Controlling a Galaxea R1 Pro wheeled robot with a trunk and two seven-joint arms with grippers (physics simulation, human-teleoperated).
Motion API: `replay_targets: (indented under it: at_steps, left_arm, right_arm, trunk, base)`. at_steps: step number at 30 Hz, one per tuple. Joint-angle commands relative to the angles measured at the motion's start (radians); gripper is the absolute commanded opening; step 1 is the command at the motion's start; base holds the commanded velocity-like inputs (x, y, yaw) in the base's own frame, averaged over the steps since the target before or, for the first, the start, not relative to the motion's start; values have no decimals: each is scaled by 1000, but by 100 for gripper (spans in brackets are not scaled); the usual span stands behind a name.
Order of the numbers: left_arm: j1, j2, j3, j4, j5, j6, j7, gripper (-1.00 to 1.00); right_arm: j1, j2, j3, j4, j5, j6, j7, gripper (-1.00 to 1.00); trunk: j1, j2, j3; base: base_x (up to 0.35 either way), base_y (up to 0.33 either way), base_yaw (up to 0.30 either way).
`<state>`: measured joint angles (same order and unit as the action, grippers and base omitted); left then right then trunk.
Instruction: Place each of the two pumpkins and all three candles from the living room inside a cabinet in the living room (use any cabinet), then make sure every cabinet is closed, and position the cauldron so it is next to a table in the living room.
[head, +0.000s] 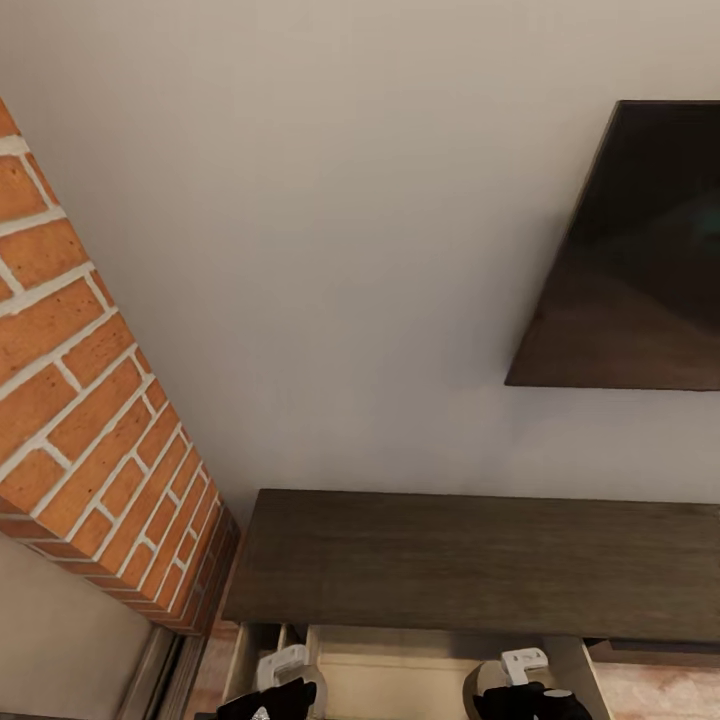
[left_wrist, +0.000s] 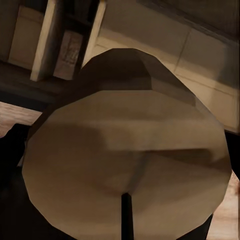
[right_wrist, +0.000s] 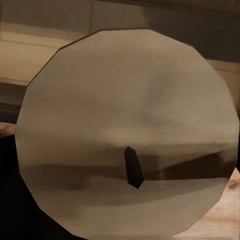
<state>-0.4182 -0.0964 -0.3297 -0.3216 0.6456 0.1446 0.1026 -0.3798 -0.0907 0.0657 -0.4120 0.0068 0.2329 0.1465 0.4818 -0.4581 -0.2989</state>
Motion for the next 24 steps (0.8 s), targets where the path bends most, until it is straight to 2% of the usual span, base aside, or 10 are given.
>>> replay_targets:
  at_steps: [1,3,5,9,16,20,24]
  left_arm:
    - [-1,0,0,-10,-1,9,3,-100]
    - [-4,0,0,-47,-1,64,32,-100]
    - [-5,0,0,-109,-1,139,101,-100]
    - [-5,-1,0,-170,0,187,169,-100]
    - [-5,-9,0,-179,1,195,180,-100]
    - [-5,-24,0,-178,0,196,177,-100]
    - [-5,-30,0,-185,0,197,174,-100]
  right_arm:
    - [-1,0,0,0,0,1,-3,-100]
    - [-2,5,0,1,0,3,-10,-100]
    - [-3,15,0,1,-1,10,-24,-100]
    - [-6,20,0,-1,-3,39,-46,-100]
    - [-39,22,0,2,-5,53,-55,-100]
    - [-56,22,0,1,-5,104,-55,-100]
    - [-62,23,0,0,-4,121,-54,-100]
  trunk:
    - [0,0,0]
    - [0,0,0]
    - [0,0,0]
    - [0,0,0]
    - [0,0,0]
    - [0,0,0]
    - [0,0,0]
  base:
    - [0,0,0]
    - [0,0,0]
    - [0,0,0]
    - [0,0,0]
    - [0,0,0]
    - [0,0,0]
    - [0,0,0]
